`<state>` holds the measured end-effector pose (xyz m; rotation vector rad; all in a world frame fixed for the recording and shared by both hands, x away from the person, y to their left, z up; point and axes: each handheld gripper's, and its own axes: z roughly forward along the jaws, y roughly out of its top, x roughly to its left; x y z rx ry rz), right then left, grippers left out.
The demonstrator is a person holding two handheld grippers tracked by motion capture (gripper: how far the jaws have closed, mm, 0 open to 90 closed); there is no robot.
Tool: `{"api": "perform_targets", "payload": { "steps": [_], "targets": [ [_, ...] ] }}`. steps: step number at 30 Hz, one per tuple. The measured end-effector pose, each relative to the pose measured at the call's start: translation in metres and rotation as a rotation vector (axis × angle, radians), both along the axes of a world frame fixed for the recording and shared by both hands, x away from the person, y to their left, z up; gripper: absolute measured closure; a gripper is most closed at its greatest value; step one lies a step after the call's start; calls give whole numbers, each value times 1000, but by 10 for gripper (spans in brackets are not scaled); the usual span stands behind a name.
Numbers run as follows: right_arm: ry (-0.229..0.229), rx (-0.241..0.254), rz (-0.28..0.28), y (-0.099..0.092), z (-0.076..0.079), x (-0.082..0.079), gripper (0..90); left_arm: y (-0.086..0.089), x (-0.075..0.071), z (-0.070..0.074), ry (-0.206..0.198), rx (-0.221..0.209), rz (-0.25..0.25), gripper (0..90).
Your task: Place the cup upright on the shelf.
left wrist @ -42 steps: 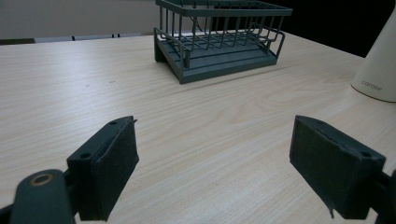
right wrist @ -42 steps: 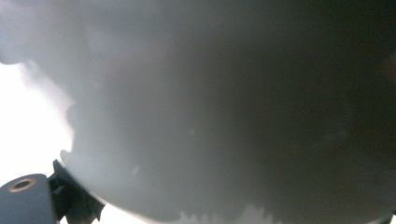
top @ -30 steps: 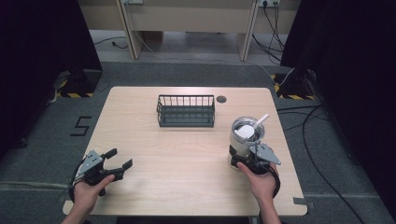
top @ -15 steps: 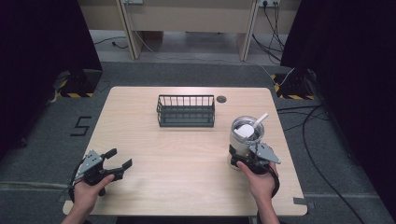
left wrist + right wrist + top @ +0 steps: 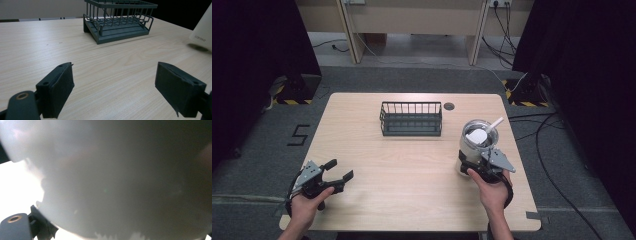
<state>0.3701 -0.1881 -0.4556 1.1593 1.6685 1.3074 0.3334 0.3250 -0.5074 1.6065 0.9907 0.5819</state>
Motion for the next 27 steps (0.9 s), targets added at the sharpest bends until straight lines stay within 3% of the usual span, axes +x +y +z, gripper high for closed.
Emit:
{"api": "perform_targets", "payload": {
  "steps": [17,27],
  "targets": [
    [-19,-5,4,5,29,21,109,1,0,0,0,-4,3,146],
    [-15,-5,15,12,44,41,109,2,0,0,-1,-5,6,146]
  ]
}}
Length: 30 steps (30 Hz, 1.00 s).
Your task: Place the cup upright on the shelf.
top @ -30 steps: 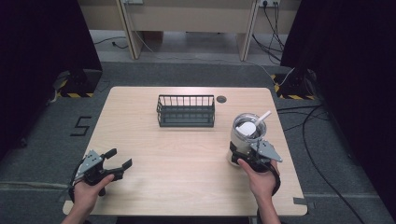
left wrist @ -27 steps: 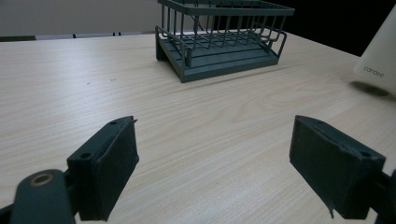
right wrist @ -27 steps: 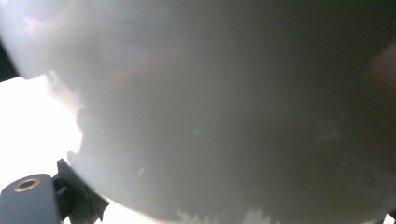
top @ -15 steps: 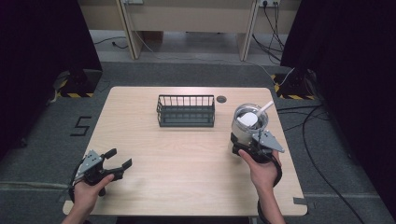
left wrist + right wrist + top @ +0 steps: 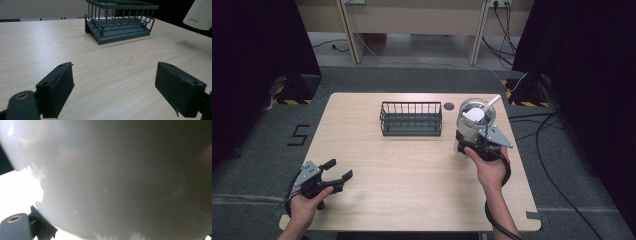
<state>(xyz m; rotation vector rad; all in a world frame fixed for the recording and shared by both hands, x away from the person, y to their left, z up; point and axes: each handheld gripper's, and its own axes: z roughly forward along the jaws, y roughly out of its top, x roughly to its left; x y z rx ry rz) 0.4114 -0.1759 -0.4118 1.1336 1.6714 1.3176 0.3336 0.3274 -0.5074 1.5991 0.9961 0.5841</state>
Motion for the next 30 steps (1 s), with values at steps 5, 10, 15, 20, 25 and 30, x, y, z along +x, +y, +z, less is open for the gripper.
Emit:
{"api": "perform_targets", "payload": {
  "steps": [5,10,15,20,25,30],
  "targets": [
    [-1,-2,4,3,5,7,109,1,0,0,0,0,0,147],
    [-15,-14,16,8,16,14,109,1,0,0,-2,-3,3,147],
    [-20,-9,20,12,22,19,109,1,0,1,-3,-4,3,147],
    [-22,-15,26,16,24,23,109,1,0,1,-4,-4,3,146],
    [-26,-13,28,19,29,29,109,1,0,1,-4,-4,4,147],
    [-31,-13,31,23,35,34,109,1,0,1,-5,-4,4,146]
  ]
}}
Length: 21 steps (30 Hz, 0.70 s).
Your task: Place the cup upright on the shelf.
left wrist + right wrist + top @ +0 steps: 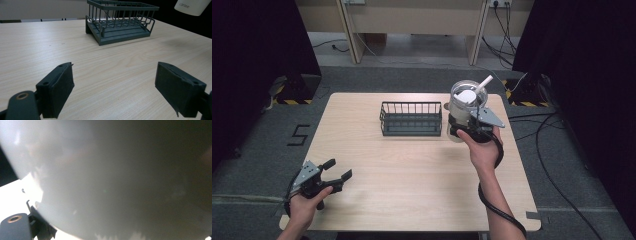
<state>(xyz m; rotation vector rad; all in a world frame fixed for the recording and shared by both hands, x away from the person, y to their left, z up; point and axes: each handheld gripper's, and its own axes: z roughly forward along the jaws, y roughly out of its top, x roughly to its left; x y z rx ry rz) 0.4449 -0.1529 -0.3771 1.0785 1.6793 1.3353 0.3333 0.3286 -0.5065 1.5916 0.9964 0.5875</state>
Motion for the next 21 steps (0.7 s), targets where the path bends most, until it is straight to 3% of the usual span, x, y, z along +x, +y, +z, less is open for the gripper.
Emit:
{"api": "perform_targets", "payload": {
  "steps": [21],
  "targets": [
    [-2,-5,19,17,12,18,109,1,-1,0,-3,-4,0,146]
  ]
}}
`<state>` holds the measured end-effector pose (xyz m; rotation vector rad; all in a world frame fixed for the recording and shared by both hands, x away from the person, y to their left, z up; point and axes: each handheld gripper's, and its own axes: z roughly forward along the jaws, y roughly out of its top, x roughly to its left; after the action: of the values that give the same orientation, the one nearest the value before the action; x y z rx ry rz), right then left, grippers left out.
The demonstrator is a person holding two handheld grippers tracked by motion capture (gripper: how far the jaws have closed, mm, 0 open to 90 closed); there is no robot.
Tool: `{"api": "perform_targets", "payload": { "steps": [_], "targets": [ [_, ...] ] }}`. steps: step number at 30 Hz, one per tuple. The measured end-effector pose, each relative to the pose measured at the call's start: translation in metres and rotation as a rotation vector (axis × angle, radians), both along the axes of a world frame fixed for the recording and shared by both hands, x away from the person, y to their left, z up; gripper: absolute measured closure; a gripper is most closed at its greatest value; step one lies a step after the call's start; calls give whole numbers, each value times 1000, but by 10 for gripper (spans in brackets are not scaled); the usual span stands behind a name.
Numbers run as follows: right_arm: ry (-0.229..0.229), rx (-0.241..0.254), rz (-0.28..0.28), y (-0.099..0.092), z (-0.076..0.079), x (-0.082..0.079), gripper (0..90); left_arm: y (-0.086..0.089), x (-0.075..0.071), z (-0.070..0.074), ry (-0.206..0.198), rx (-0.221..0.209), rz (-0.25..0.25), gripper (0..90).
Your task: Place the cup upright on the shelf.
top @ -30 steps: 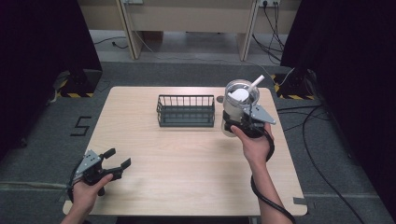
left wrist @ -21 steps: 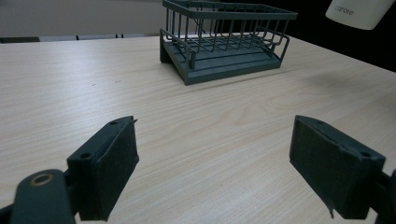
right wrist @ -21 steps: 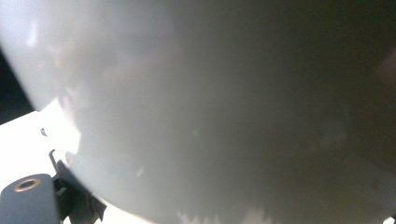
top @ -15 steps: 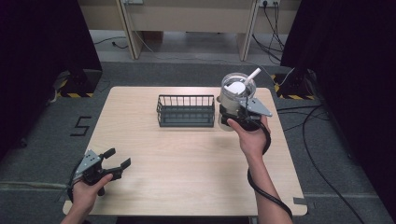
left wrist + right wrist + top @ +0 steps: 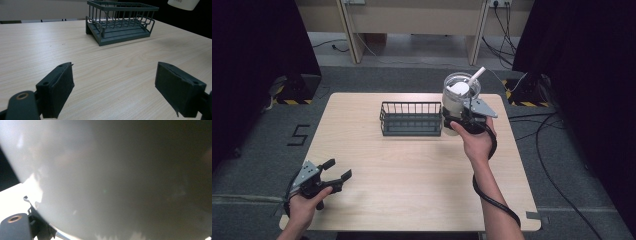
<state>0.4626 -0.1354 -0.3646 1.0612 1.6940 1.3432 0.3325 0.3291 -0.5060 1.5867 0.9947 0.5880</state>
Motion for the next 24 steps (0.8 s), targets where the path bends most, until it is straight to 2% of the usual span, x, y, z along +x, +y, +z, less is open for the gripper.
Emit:
{"api": "perform_targets", "payload": {
  "steps": [24],
  "targets": [
    [-9,4,9,15,14,14,109,1,0,0,-1,0,1,147]
  ]
}}
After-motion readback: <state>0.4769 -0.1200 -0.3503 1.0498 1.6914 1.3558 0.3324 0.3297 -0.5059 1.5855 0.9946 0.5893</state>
